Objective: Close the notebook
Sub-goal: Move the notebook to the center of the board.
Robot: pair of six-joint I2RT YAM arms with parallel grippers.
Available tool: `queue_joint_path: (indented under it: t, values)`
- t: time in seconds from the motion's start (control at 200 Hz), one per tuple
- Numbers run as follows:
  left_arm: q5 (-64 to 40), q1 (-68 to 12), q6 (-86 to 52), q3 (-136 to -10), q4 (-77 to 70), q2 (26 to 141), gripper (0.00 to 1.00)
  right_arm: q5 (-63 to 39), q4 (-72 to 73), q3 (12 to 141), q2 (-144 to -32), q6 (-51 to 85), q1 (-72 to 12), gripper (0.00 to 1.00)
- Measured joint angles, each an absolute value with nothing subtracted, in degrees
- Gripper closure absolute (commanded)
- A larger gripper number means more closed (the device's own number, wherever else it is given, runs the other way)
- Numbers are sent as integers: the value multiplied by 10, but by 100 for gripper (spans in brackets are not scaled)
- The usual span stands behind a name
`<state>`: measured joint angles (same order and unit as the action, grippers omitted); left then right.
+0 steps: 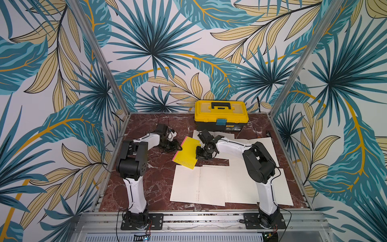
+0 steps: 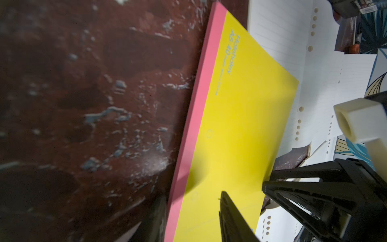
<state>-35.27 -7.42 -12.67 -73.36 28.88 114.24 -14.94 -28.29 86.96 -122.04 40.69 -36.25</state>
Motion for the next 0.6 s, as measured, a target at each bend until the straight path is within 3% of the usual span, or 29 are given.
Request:
queue_joint_path:
  t: [0.601]
  values:
    - [-334, -50, -136, -704, 261, 1120, 64, -178, -325, 964, -1279, 407, -363, 79]
